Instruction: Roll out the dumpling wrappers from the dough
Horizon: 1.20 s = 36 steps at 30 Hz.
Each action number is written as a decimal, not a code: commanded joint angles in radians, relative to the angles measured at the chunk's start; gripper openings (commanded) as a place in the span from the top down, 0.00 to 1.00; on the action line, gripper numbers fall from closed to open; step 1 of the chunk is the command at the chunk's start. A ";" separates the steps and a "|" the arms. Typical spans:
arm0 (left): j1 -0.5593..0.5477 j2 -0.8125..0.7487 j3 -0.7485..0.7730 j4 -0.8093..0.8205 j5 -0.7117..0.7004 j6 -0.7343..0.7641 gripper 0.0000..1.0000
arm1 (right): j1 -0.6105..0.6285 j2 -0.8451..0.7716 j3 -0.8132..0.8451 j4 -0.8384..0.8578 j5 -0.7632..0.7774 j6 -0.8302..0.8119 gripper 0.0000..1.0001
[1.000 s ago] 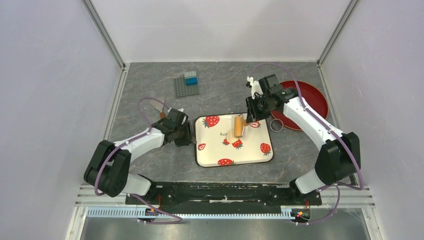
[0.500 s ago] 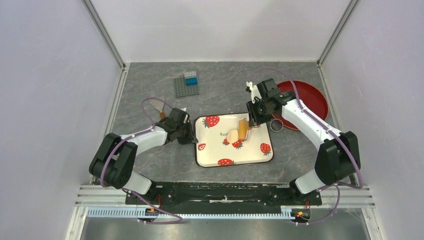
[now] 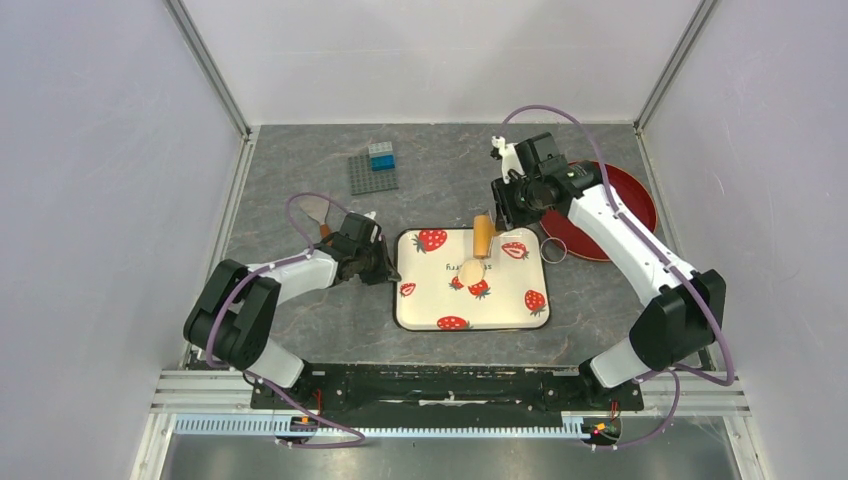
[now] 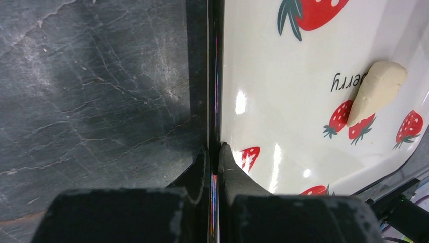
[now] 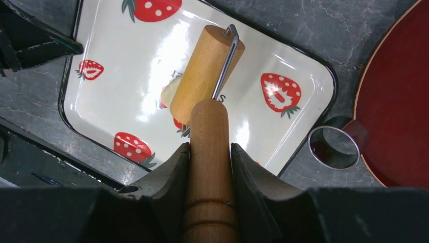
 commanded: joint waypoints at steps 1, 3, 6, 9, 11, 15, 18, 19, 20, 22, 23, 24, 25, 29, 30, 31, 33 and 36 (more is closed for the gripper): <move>-0.008 0.075 -0.038 -0.097 -0.093 0.028 0.98 | 0.016 0.011 0.044 0.000 -0.009 0.004 1.00; -0.008 0.075 -0.037 -0.097 -0.095 0.028 0.98 | 0.022 0.026 0.020 0.017 -0.005 0.002 1.00; -0.008 0.073 -0.039 -0.097 -0.096 0.028 0.98 | 0.031 0.049 -0.014 0.034 0.014 -0.003 1.00; -0.008 0.076 -0.037 -0.097 -0.096 0.027 0.98 | 0.033 0.065 -0.045 0.041 0.034 -0.009 1.00; -0.008 0.078 -0.038 -0.097 -0.096 0.027 0.98 | 0.033 0.070 -0.063 0.042 0.042 -0.012 1.00; -0.009 0.076 -0.037 -0.097 -0.097 0.027 0.98 | 0.033 0.079 -0.097 0.044 0.057 -0.019 1.00; -0.008 0.076 -0.037 -0.097 -0.096 0.027 0.98 | 0.033 0.093 -0.115 0.041 0.075 -0.022 1.00; -0.008 0.076 -0.037 -0.097 -0.097 0.027 0.98 | 0.033 0.100 -0.116 0.035 0.091 -0.023 1.00; -0.008 0.077 -0.037 -0.097 -0.097 0.026 0.98 | 0.032 0.110 -0.117 0.027 0.104 -0.023 1.00; -0.009 0.077 -0.037 -0.098 -0.097 0.027 0.98 | 0.033 0.128 -0.111 0.004 0.131 -0.022 1.00; -0.008 0.077 -0.039 -0.097 -0.098 0.026 0.98 | 0.032 0.135 -0.107 -0.008 0.140 -0.025 1.00; -0.008 0.076 -0.039 -0.097 -0.098 0.027 0.98 | 0.030 0.141 -0.103 -0.021 0.156 -0.024 1.00; -0.008 0.074 -0.039 -0.097 -0.099 0.027 0.98 | 0.031 0.143 -0.097 -0.031 0.176 -0.025 1.00; -0.008 0.066 -0.044 -0.097 -0.103 0.025 0.98 | 0.026 0.152 -0.082 -0.074 0.214 -0.029 1.00; -0.009 0.067 -0.043 -0.097 -0.102 0.026 0.98 | 0.025 0.155 -0.078 -0.085 0.225 -0.029 1.00; -0.008 0.068 -0.044 -0.097 -0.103 0.025 0.98 | 0.025 0.156 -0.075 -0.094 0.234 -0.030 1.00; -0.008 0.069 -0.043 -0.097 -0.103 0.026 0.98 | 0.024 0.153 -0.078 -0.098 0.246 -0.027 1.00; -0.008 0.061 -0.046 -0.097 -0.106 0.025 0.98 | 0.021 0.151 -0.091 -0.108 0.265 -0.021 1.00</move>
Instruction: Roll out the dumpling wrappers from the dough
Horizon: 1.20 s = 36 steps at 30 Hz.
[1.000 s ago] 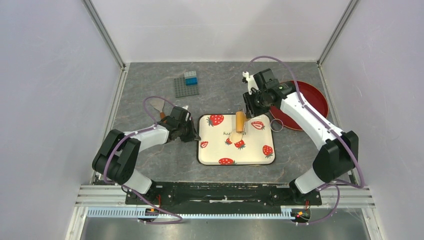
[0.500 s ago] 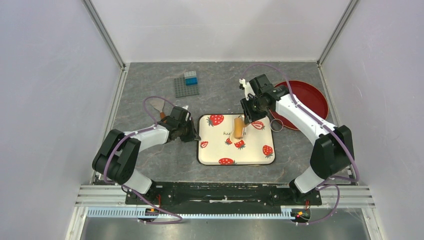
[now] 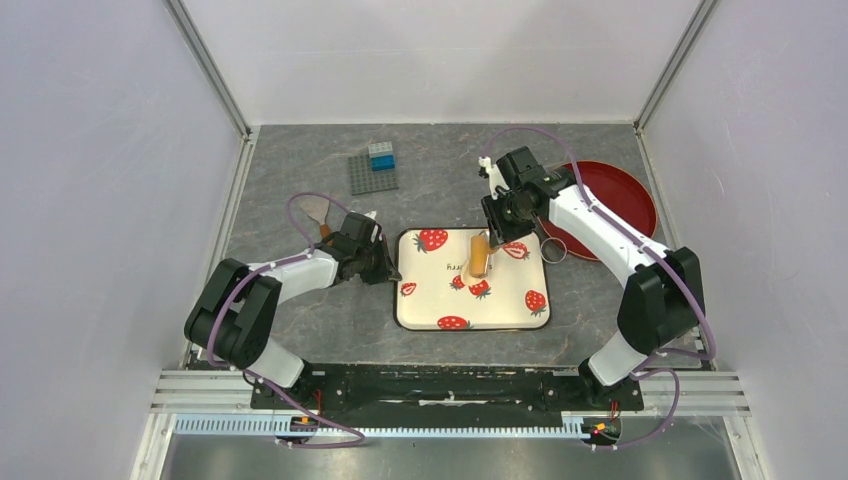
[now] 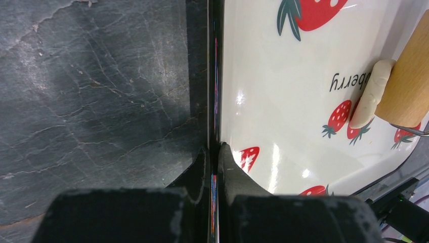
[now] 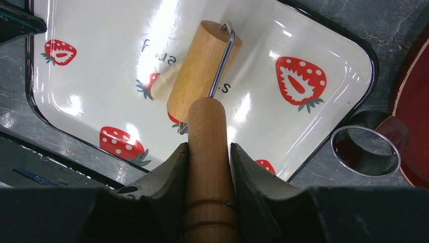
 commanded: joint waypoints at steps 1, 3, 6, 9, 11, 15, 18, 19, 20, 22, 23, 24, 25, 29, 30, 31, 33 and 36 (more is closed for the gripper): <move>-0.008 0.047 -0.052 -0.109 -0.113 0.024 0.98 | -0.014 0.050 -0.046 -0.129 0.232 -0.035 1.00; -0.008 0.044 -0.054 -0.109 -0.115 0.023 0.98 | -0.016 0.048 -0.065 -0.129 0.243 -0.030 1.00; -0.008 0.045 -0.053 -0.108 -0.115 0.022 0.98 | -0.017 0.042 -0.080 -0.129 0.266 -0.019 1.00; -0.008 0.048 -0.054 -0.109 -0.115 0.023 0.98 | -0.019 0.036 -0.084 -0.133 0.278 -0.015 1.00; -0.008 0.049 -0.053 -0.109 -0.115 0.023 0.98 | -0.020 0.036 -0.084 -0.136 0.281 -0.016 1.00; -0.009 0.047 -0.054 -0.109 -0.116 0.022 0.98 | -0.019 0.038 -0.096 -0.139 0.299 -0.015 1.00; -0.008 0.047 -0.053 -0.109 -0.116 0.023 0.98 | -0.020 0.035 -0.113 -0.137 0.303 -0.014 1.00; -0.008 0.048 -0.053 -0.109 -0.117 0.023 0.98 | -0.019 0.034 -0.117 -0.134 0.305 -0.015 1.00; -0.008 0.049 -0.054 -0.109 -0.116 0.023 0.98 | -0.020 0.033 -0.121 -0.134 0.308 -0.013 1.00; -0.008 0.049 -0.053 -0.109 -0.116 0.023 0.98 | -0.019 0.035 -0.125 -0.134 0.312 -0.012 1.00; -0.008 0.050 -0.053 -0.109 -0.117 0.023 0.98 | -0.019 0.037 -0.125 -0.134 0.315 -0.013 1.00; -0.008 0.049 -0.053 -0.109 -0.116 0.023 0.98 | -0.020 0.038 -0.126 -0.133 0.318 -0.013 1.00; -0.008 0.050 -0.054 -0.108 -0.116 0.023 0.98 | -0.020 0.038 -0.128 -0.134 0.324 -0.011 1.00; -0.008 0.050 -0.052 -0.109 -0.115 0.023 0.98 | -0.020 0.027 -0.123 -0.127 0.304 -0.019 1.00; -0.008 0.052 -0.052 -0.109 -0.114 0.022 0.98 | -0.020 0.020 -0.118 -0.122 0.290 -0.022 1.00; -0.008 0.053 -0.052 -0.109 -0.114 0.022 0.98 | -0.020 0.012 -0.109 -0.118 0.275 -0.026 1.00; -0.008 0.054 -0.051 -0.109 -0.114 0.023 0.98 | -0.018 -0.013 -0.084 -0.106 0.218 -0.039 1.00; -0.008 0.055 -0.051 -0.108 -0.112 0.023 0.98 | -0.007 -0.058 -0.027 -0.079 0.140 -0.051 1.00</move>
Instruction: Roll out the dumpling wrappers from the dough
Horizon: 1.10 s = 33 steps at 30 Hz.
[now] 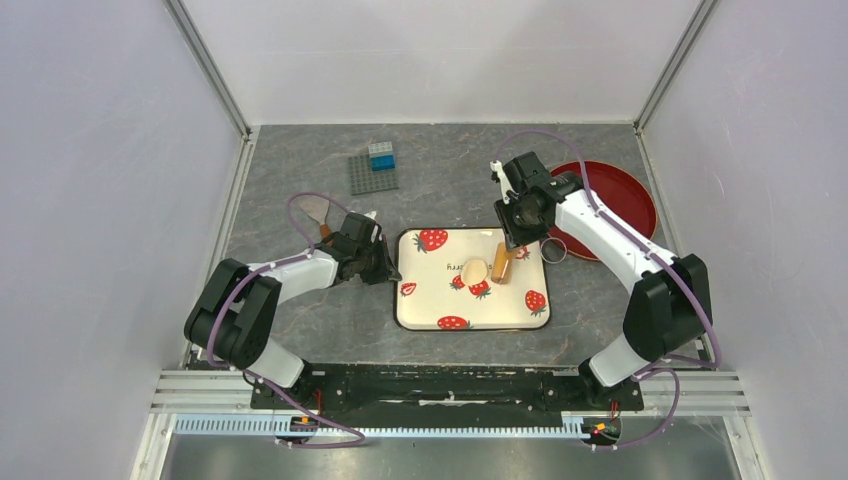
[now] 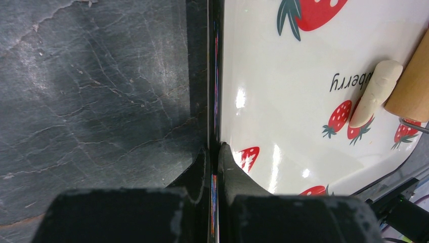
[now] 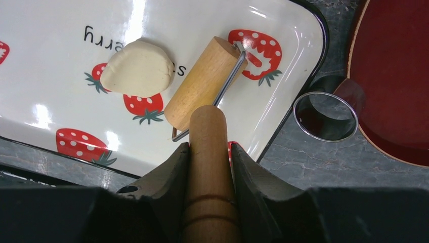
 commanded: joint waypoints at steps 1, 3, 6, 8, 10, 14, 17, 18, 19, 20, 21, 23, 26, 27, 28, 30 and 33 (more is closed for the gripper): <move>-0.007 0.058 -0.049 -0.110 -0.111 0.023 0.98 | 0.015 -0.028 0.040 -0.032 -0.039 -0.074 1.00; -0.008 0.059 -0.049 -0.110 -0.109 0.023 0.98 | 0.020 -0.052 0.073 -0.001 -0.091 -0.062 1.00; -0.007 0.057 -0.051 -0.110 -0.111 0.022 0.98 | 0.033 -0.061 0.131 0.015 -0.122 -0.039 1.00; -0.007 0.057 -0.050 -0.108 -0.110 0.023 0.98 | 0.043 -0.053 0.161 0.018 -0.133 -0.025 1.00; -0.007 0.057 -0.050 -0.108 -0.110 0.023 0.98 | 0.059 -0.042 0.179 0.025 -0.132 -0.011 1.00; -0.007 0.060 -0.050 -0.108 -0.110 0.023 0.98 | 0.088 -0.015 0.179 0.046 -0.111 0.020 1.00; -0.007 0.060 -0.049 -0.108 -0.110 0.023 0.98 | 0.113 0.028 0.170 0.038 -0.091 0.031 1.00; -0.008 0.060 -0.049 -0.108 -0.110 0.022 0.98 | 0.118 0.042 0.163 0.035 -0.080 0.036 1.00; -0.007 0.061 -0.049 -0.108 -0.109 0.023 0.98 | 0.119 0.051 0.154 0.033 -0.068 0.040 1.00; -0.007 0.061 -0.048 -0.108 -0.110 0.022 0.98 | 0.120 0.063 0.145 0.029 -0.058 0.042 1.00; -0.007 0.060 -0.050 -0.107 -0.108 0.023 0.98 | 0.120 0.072 0.137 0.025 -0.042 0.044 1.00; -0.007 0.059 -0.051 -0.108 -0.109 0.023 0.98 | 0.120 0.083 0.115 0.021 -0.022 0.045 1.00; -0.007 0.061 -0.051 -0.109 -0.110 0.022 0.98 | 0.118 0.102 0.096 0.007 0.015 0.042 1.00; -0.007 0.061 -0.049 -0.108 -0.109 0.022 0.98 | 0.115 0.107 0.091 0.004 0.016 0.038 1.00; -0.007 0.061 -0.048 -0.108 -0.110 0.023 0.98 | 0.110 0.110 0.084 0.002 0.017 0.035 1.00; -0.007 0.060 -0.051 -0.109 -0.110 0.023 0.98 | 0.100 0.118 0.075 0.002 0.009 0.028 1.00; -0.008 0.061 -0.048 -0.109 -0.108 0.022 0.98 | 0.089 0.131 0.069 -0.004 -0.006 0.015 1.00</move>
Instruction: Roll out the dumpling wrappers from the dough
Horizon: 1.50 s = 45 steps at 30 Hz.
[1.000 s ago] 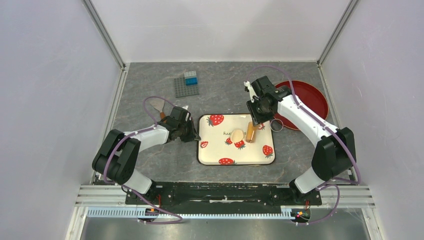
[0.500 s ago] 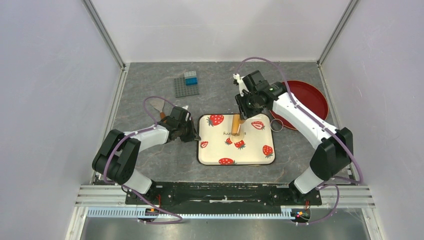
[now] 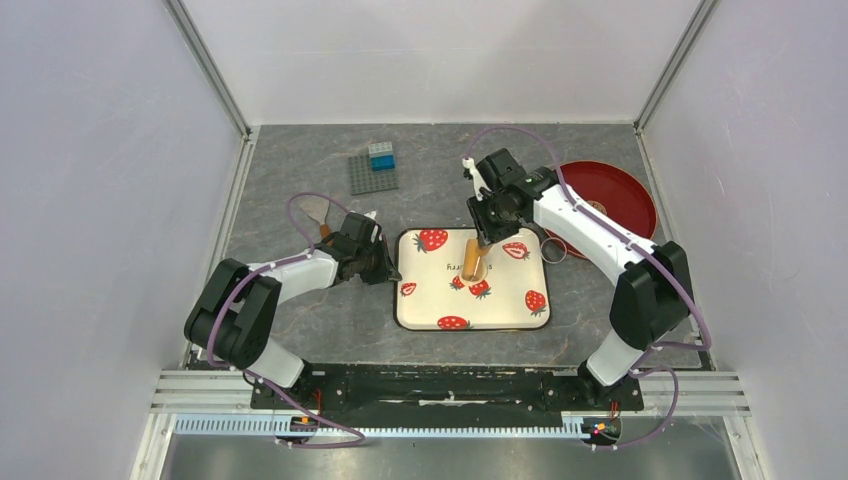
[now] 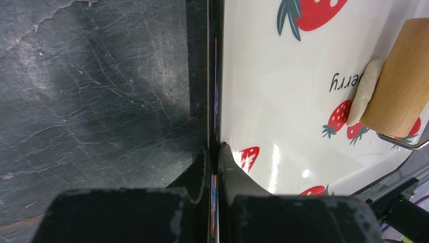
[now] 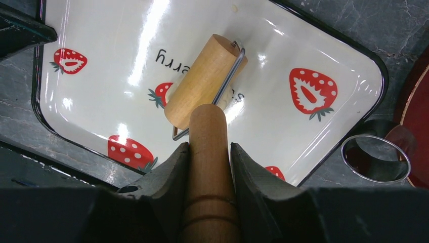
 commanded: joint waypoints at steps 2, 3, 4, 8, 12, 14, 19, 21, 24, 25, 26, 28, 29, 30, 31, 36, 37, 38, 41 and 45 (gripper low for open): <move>-0.007 0.060 -0.050 -0.108 -0.109 0.023 0.98 | -0.031 0.058 -0.043 -0.036 0.049 -0.038 1.00; -0.007 0.060 -0.050 -0.109 -0.109 0.023 0.98 | -0.034 0.068 -0.043 -0.042 0.049 -0.045 1.00; -0.007 0.061 -0.049 -0.109 -0.110 0.023 0.98 | -0.037 0.077 -0.048 -0.043 0.049 -0.051 1.00; -0.007 0.061 -0.050 -0.107 -0.110 0.023 0.98 | -0.045 0.111 -0.073 -0.043 0.017 -0.068 1.00; -0.007 0.059 -0.049 -0.107 -0.109 0.023 0.98 | -0.045 0.123 -0.109 -0.030 0.023 -0.073 1.00; -0.007 0.059 -0.050 -0.107 -0.110 0.023 0.98 | -0.047 0.109 -0.119 -0.022 0.032 -0.072 1.00; -0.008 0.058 -0.050 -0.107 -0.108 0.022 0.98 | -0.054 0.031 -0.078 -0.021 0.034 -0.059 1.00; -0.007 0.060 -0.050 -0.107 -0.108 0.023 0.98 | -0.054 -0.004 -0.045 -0.023 0.013 -0.064 1.00; -0.007 0.061 -0.050 -0.107 -0.108 0.022 0.98 | -0.056 -0.047 0.002 -0.026 -0.030 -0.072 1.00; -0.007 0.060 -0.049 -0.107 -0.108 0.023 0.98 | -0.056 -0.053 0.016 -0.033 -0.036 -0.071 1.00; -0.007 0.060 -0.050 -0.107 -0.109 0.023 0.98 | -0.057 -0.054 0.032 -0.048 -0.039 -0.073 1.00; -0.007 0.059 -0.051 -0.107 -0.108 0.022 0.98 | -0.057 -0.055 0.050 -0.065 -0.043 -0.076 1.00; -0.007 0.059 -0.051 -0.107 -0.108 0.023 0.98 | -0.057 -0.058 0.052 -0.067 -0.046 -0.078 1.00; -0.007 0.059 -0.050 -0.107 -0.108 0.023 0.98 | -0.057 -0.060 0.051 -0.066 -0.054 -0.081 1.00; -0.007 0.060 -0.050 -0.107 -0.109 0.023 0.98 | -0.057 -0.059 0.051 -0.067 -0.055 -0.081 1.00; -0.008 0.060 -0.050 -0.107 -0.108 0.023 0.98 | -0.057 -0.056 0.046 -0.071 -0.054 -0.092 1.00; -0.007 0.060 -0.049 -0.107 -0.106 0.022 0.98 | -0.057 -0.053 0.048 -0.075 -0.048 -0.093 1.00; -0.007 0.062 -0.049 -0.107 -0.107 0.023 0.98 | -0.057 -0.052 0.045 -0.077 -0.044 -0.094 1.00; -0.007 0.062 -0.049 -0.107 -0.107 0.022 0.98 | -0.057 -0.041 0.043 -0.088 -0.039 -0.106 1.00; -0.007 0.064 -0.049 -0.107 -0.106 0.023 0.98 | -0.057 -0.036 0.039 -0.089 -0.049 -0.110 1.00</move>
